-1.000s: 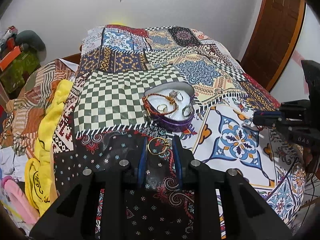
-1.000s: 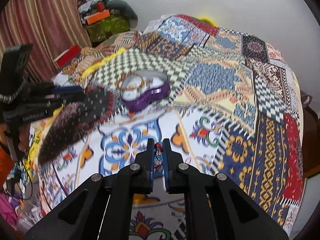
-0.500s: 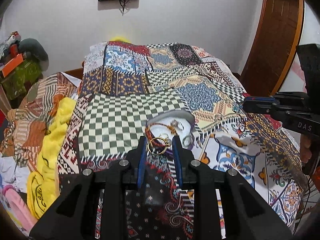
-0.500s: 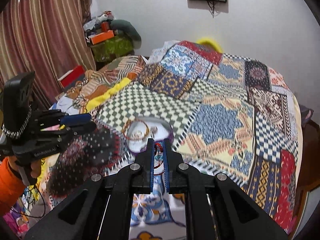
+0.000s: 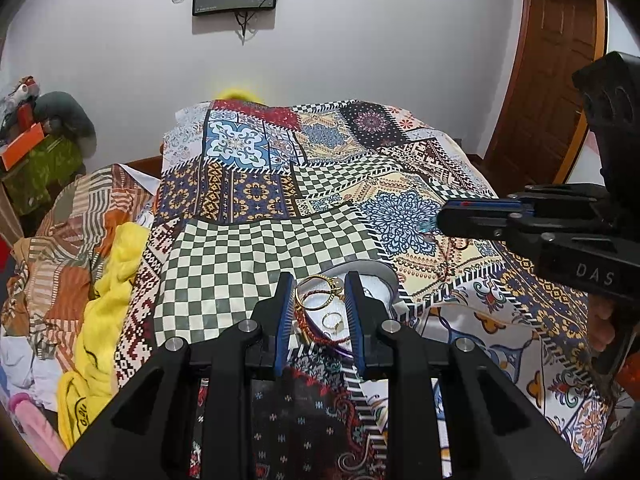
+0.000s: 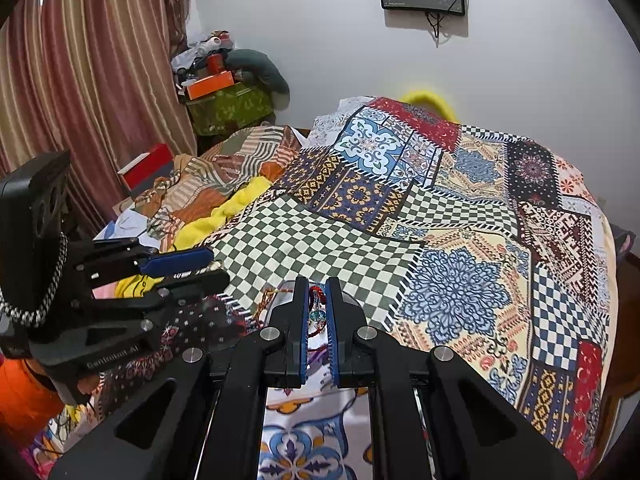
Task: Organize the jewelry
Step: 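Lower both held pieces into the heart tin and open both tools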
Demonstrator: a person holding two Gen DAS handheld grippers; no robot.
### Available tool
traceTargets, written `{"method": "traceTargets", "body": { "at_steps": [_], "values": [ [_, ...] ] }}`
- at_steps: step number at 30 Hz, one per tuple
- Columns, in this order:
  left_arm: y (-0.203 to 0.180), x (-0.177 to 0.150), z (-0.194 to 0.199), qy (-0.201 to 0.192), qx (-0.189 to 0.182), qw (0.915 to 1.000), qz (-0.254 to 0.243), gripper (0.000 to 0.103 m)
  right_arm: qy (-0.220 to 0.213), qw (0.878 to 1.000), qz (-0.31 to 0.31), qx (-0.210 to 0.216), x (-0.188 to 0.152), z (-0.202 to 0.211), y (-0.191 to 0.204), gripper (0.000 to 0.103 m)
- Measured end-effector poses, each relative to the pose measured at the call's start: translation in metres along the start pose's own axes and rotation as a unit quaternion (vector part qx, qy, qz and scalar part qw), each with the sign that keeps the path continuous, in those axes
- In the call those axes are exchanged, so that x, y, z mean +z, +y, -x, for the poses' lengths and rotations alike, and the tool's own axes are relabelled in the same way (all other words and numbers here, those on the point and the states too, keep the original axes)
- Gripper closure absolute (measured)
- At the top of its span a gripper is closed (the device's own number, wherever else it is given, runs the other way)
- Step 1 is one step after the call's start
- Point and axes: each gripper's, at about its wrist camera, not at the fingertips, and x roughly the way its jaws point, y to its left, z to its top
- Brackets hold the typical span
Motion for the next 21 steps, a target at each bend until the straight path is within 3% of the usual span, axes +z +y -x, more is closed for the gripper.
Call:
{"method": "traceTargets", "body": {
  "at_steps": [15, 21],
  "values": [
    [0.001, -0.010, -0.069, 0.063, -0.013, 0.9979, 0.005, 0.079, 0.068, 0.998, -0.011, 0.004, 0.003, -0.062, -0.005, 0.096],
    [0.001, -0.015, -0.079, 0.071, -0.017, 0.9973, 0.006, 0.079, 0.094, 0.996, -0.008, 0.006, 0.001, -0.077, -0.004, 0.096]
  ]
}}
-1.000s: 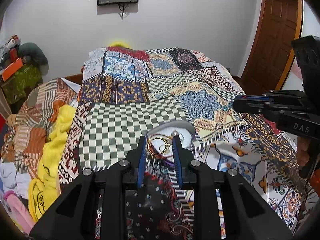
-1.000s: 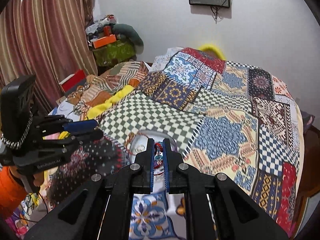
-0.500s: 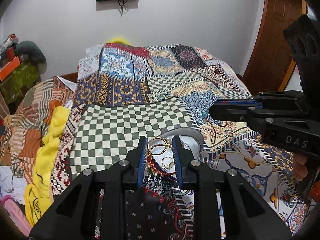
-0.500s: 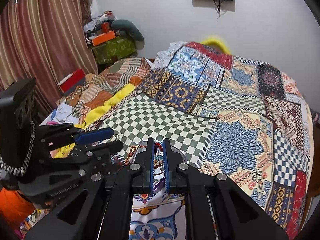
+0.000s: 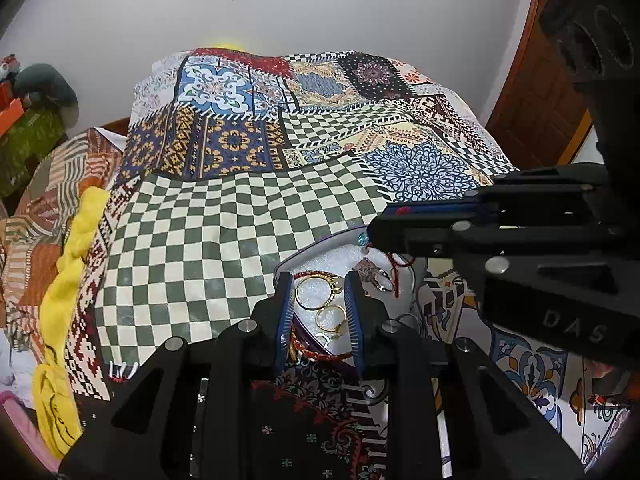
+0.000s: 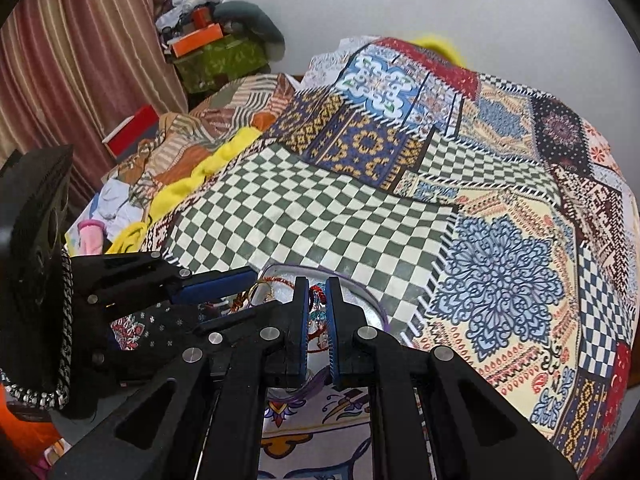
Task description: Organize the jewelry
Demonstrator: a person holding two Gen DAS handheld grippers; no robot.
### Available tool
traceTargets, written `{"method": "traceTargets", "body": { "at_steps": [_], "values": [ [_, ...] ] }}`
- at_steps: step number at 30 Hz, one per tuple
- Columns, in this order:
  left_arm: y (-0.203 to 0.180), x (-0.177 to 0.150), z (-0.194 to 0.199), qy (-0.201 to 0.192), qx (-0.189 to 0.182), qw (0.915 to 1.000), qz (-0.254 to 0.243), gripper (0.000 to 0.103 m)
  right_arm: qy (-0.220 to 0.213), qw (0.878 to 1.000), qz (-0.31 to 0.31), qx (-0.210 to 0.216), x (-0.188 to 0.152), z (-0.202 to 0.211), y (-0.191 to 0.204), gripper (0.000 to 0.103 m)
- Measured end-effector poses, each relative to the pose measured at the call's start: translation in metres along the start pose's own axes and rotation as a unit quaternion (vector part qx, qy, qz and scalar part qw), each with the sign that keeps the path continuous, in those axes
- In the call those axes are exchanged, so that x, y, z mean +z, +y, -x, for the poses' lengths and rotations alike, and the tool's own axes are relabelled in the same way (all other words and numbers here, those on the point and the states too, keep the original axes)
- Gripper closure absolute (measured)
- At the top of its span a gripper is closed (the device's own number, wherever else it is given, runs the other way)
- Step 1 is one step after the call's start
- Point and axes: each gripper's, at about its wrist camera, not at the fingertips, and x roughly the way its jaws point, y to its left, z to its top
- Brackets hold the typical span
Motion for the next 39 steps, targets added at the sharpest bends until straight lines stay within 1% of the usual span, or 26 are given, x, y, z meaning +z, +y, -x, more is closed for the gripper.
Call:
{"method": "traceTargets", "body": {
  "at_steps": [3, 7, 9, 11, 13, 15, 19, 21, 24, 25, 27, 31, 33, 34, 35, 37, 39],
  "values": [
    [0.002, -0.002, -0.003, 0.007, -0.004, 1.0000, 0.005, 0.079, 0.010, 1.000, 0.006, -0.002, -0.002, -0.005, 0.002, 0.096],
    [0.002, -0.005, -0.004, 0.015, 0.000, 0.9999, 0.002, 0.078, 0.017, 1.000, 0.010, -0.002, -0.004, -0.007, 0.005, 0.096],
    [0.001, -0.007, -0.002, 0.017, 0.001, 0.9998, 0.002, 0.077, 0.019, 1.000, 0.009, -0.003, -0.004, -0.004, 0.006, 0.091],
    [0.002, -0.007, 0.001, 0.017, 0.001, 0.9998, 0.004, 0.075, 0.015, 1.000, 0.008, -0.007, -0.003, 0.000, 0.006, 0.076],
    [0.003, -0.008, 0.007, 0.014, 0.003, 0.9999, 0.006, 0.075, 0.000, 1.000, 0.006, -0.010, -0.003, 0.010, 0.007, 0.071],
    [0.004, -0.007, 0.015, 0.007, 0.005, 0.9999, 0.010, 0.075, -0.010, 1.000, 0.005, -0.012, -0.002, 0.019, 0.007, 0.071],
    [0.007, -0.001, 0.040, -0.018, 0.009, 0.9995, 0.023, 0.075, -0.038, 0.999, 0.000, -0.015, 0.001, 0.044, 0.008, 0.071],
    [0.008, 0.003, 0.057, -0.035, 0.008, 0.9988, 0.032, 0.075, -0.059, 0.998, -0.004, -0.013, 0.001, 0.064, 0.009, 0.071],
    [0.006, 0.012, 0.092, -0.071, 0.009, 0.9966, 0.042, 0.075, -0.096, 0.995, -0.007, -0.015, 0.000, 0.097, 0.013, 0.071],
    [0.004, 0.013, 0.102, -0.080, 0.011, 0.9958, 0.042, 0.075, -0.105, 0.994, -0.007, -0.016, 0.000, 0.105, 0.014, 0.071],
    [-0.003, 0.017, 0.127, -0.108, 0.018, 0.9933, 0.037, 0.075, -0.138, 0.990, -0.004, -0.023, -0.003, 0.132, 0.020, 0.071],
    [-0.024, 0.015, 0.186, -0.178, 0.029, 0.9835, 0.020, 0.075, -0.210, 0.977, 0.000, -0.033, -0.015, 0.187, 0.035, 0.071],
    [-0.037, 0.009, 0.215, -0.213, 0.032, 0.9765, 0.012, 0.075, -0.254, 0.966, -0.002, -0.037, -0.027, 0.218, 0.045, 0.071],
    [-0.046, 0.003, 0.234, -0.238, 0.034, 0.9707, 0.008, 0.072, -0.268, 0.963, -0.003, -0.038, -0.031, 0.227, 0.048, 0.071],
    [-0.050, -0.002, 0.244, -0.253, 0.036, 0.9669, 0.007, 0.067, -0.288, 0.957, -0.006, -0.041, -0.038, 0.239, 0.053, 0.071],
    [-0.063, -0.016, 0.268, -0.291, 0.039, 0.9558, 0.008, 0.062, -0.321, 0.946, -0.008, -0.052, -0.053, 0.259, 0.064, 0.071],
    [-0.073, -0.029, 0.288, -0.319, 0.040, 0.9470, 0.008, 0.061, -0.352, 0.933, -0.008, -0.072, -0.069, 0.275, 0.076, 0.071]
  ]
}}
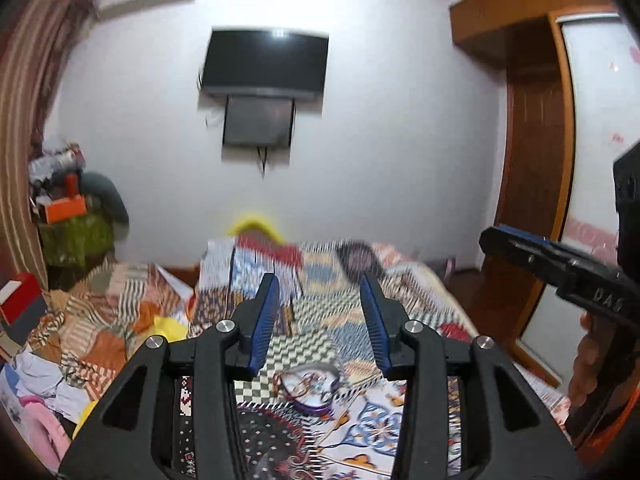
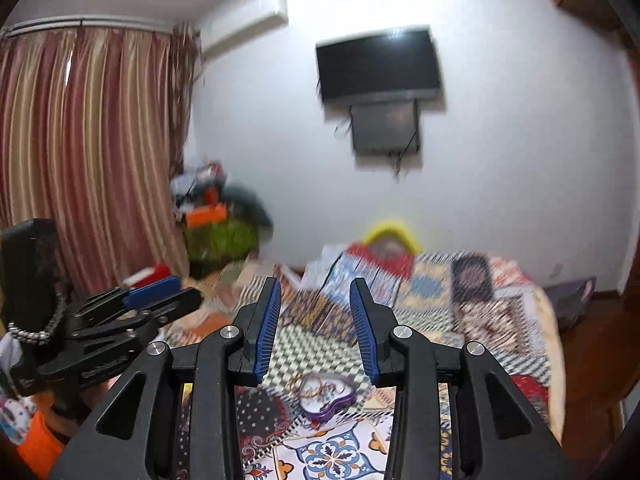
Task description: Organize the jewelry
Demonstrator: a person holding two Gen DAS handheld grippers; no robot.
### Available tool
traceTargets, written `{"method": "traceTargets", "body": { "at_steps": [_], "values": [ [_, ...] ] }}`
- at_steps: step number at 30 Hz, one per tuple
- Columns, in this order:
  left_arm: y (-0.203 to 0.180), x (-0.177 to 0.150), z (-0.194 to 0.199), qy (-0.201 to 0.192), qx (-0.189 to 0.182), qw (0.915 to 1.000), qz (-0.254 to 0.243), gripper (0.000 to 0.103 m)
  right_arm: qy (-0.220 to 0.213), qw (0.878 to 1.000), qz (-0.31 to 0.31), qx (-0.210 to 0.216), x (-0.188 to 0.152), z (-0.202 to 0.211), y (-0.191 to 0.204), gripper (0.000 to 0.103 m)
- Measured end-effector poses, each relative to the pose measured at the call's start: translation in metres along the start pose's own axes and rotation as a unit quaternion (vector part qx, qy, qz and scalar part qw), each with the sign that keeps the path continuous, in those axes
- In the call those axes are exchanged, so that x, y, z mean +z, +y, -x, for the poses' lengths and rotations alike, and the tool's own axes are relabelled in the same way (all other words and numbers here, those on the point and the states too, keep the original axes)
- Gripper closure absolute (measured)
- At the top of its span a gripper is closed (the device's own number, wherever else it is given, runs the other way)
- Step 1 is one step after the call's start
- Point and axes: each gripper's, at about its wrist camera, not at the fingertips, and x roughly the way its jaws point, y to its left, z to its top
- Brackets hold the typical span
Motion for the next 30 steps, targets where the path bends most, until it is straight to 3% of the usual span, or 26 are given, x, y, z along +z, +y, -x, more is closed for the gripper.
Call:
{"method": "traceTargets", "body": {
  "at_steps": [3, 6, 11, 16, 30],
  "values": [
    [-0.014, 0.001, 0.029, -0.031, 0.014, 0.9993, -0.013, 0.058, -0.035, 0.999, 0.014, -0.022, -0.003, 0.026, 0.016, 0.070],
    [-0.026, -0.001, 0.052, -0.059, 0.032, 0.9974, -0.026, 0.048, -0.051, 0.998, 0.015, -0.033, -0.008, 0.041, 0.025, 0.059],
    [-0.032, -0.006, 0.076, -0.080, 0.042, 0.9958, -0.010, 0.021, -0.067, 0.995, 0.000, -0.071, -0.016, 0.053, 0.027, 0.028],
    [-0.038, -0.012, 0.087, -0.096, 0.062, 0.9934, -0.017, 0.007, -0.100, 0.988, -0.005, -0.117, -0.015, 0.068, 0.031, 0.000],
    [-0.040, -0.020, 0.101, -0.083, 0.060, 0.9947, -0.017, 0.007, -0.097, 0.989, 0.013, -0.107, -0.021, 0.074, 0.039, 0.000]
  ]
}}
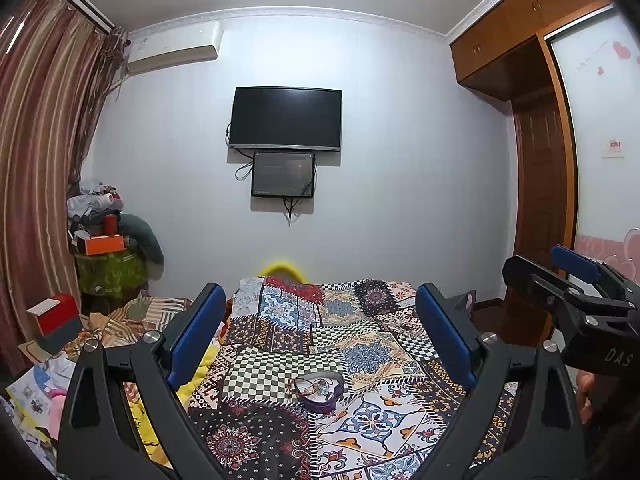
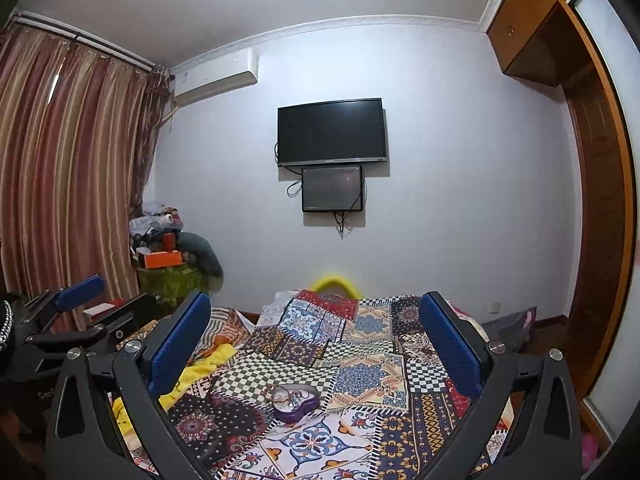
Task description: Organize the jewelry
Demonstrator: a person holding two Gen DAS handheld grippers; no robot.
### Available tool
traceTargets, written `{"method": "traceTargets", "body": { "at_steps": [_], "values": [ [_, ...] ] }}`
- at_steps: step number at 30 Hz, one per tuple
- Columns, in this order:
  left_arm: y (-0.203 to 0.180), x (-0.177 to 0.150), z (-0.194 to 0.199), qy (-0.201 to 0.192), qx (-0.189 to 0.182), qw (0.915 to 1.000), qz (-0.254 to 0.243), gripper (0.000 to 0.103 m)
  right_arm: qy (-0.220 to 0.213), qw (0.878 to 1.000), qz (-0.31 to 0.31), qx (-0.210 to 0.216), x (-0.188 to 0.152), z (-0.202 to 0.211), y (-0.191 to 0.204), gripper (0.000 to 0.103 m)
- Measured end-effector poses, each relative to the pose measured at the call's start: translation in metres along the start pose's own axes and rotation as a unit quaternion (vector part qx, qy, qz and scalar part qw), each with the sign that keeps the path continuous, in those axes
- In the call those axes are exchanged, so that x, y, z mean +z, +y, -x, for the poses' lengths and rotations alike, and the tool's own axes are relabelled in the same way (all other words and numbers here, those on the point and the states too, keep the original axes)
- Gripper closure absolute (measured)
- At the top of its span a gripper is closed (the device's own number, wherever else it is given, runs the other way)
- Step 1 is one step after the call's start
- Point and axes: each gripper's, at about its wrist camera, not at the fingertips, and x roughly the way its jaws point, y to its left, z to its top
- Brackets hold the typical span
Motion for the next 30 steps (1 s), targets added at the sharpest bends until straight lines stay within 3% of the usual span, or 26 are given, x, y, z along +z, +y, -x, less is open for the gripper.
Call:
{"method": "traceTargets", "body": {
  "at_steps": [30],
  "values": [
    [0.000, -0.003, -0.010, 0.021, -0.022, 0.9995, 0.007, 0.007, 0.022, 1.000, -0.011, 0.007, -0.008, 0.009, -0.010, 0.000]
  ]
}}
